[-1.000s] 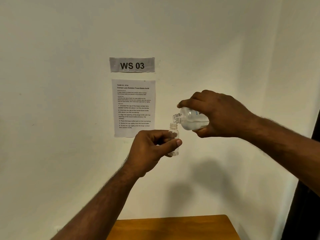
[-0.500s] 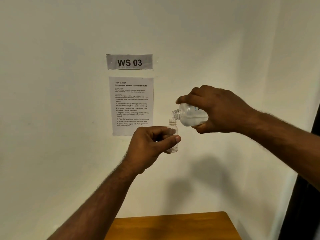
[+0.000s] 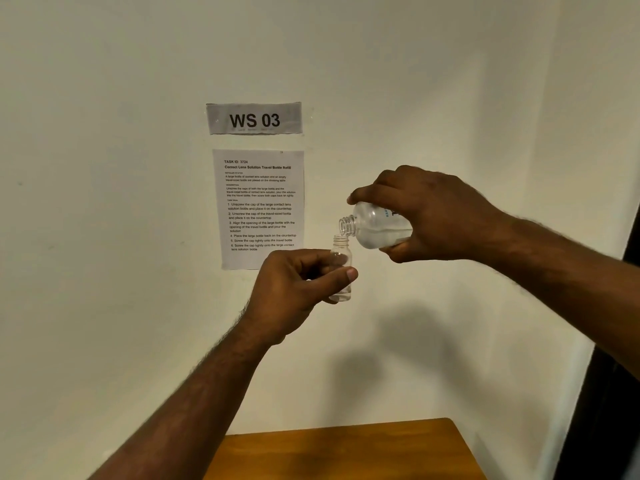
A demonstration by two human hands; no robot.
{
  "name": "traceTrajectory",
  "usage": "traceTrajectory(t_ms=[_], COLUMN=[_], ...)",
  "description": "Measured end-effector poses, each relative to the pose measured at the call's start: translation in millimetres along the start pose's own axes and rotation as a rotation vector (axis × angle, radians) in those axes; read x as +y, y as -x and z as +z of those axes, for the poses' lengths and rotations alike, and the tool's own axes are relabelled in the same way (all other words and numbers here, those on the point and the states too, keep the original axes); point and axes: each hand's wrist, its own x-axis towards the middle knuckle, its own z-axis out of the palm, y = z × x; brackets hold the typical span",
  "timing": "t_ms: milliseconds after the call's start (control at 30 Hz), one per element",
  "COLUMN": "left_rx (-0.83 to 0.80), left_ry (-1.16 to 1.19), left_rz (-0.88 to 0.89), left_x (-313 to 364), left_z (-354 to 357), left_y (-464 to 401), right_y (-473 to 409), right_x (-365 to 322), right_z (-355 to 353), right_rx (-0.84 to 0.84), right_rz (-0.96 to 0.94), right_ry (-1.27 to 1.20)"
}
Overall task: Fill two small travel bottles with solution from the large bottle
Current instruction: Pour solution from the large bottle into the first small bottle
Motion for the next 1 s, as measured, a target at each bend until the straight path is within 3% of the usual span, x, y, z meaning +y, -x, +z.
traceTrajectory(t_ms=[1000], left_rx=[-0.001], left_ry=[0.002], left_rz=[0.013], left_x=[2.8], left_z=[-1.5], left_y=[0.9], right_y=[-2.7], right_x=[-1.7], right_z=[-7.8], right_rx=[-0.010], right_rz=[-0.006], right_ry=[0.037])
